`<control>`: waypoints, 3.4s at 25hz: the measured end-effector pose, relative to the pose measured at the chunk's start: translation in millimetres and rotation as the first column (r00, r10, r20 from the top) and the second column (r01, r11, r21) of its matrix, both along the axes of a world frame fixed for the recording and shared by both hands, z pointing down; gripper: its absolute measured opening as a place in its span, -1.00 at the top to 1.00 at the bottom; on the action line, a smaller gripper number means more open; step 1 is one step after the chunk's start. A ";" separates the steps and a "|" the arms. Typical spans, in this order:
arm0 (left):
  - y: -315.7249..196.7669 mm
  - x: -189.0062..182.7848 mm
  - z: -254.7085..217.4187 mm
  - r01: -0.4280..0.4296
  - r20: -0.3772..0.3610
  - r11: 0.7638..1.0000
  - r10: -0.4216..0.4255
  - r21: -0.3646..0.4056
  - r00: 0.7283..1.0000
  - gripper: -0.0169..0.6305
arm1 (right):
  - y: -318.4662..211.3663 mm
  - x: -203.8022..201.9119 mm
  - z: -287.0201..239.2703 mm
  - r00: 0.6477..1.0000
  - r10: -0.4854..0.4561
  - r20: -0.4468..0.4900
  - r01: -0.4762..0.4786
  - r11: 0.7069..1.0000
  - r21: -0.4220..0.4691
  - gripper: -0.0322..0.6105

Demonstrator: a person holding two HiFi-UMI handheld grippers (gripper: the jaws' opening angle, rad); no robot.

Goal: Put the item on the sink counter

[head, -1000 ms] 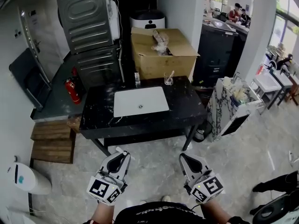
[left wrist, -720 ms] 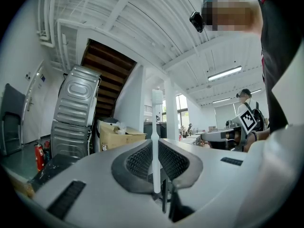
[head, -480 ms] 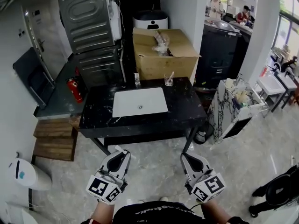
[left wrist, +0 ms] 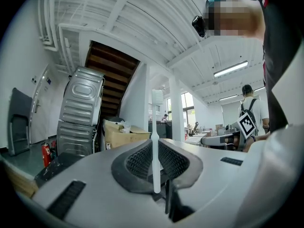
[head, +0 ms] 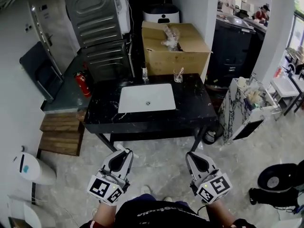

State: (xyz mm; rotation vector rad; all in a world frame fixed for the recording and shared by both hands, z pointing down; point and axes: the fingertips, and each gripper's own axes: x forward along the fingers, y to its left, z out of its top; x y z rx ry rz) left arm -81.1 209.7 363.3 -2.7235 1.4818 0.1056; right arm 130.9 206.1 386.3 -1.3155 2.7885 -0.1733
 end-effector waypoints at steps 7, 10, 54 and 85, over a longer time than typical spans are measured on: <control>-49.4 -18.3 20.1 0.027 0.000 1.000 -0.027 -0.010 1.000 0.81 | -49.6 -21.0 15.6 1.000 -0.025 -0.010 0.025 1.000 -0.014 0.79; -95.3 -24.9 24.3 0.009 -0.023 1.000 -0.009 -0.005 1.000 0.81 | -82.2 -28.2 16.7 1.000 -0.006 -0.023 0.006 1.000 -0.019 0.79; -503.8 -19.9 4.0 -0.241 -0.080 0.970 0.242 0.022 0.967 0.81 | -468.6 -90.9 -13.6 0.991 0.135 -0.011 -0.135 0.991 -0.012 0.79; -778.5 234.0 156.7 -0.335 -0.054 0.941 0.332 -0.052 0.942 0.81 | -545.7 65.9 68.9 0.940 0.329 -0.093 -0.342 0.910 -0.236 0.79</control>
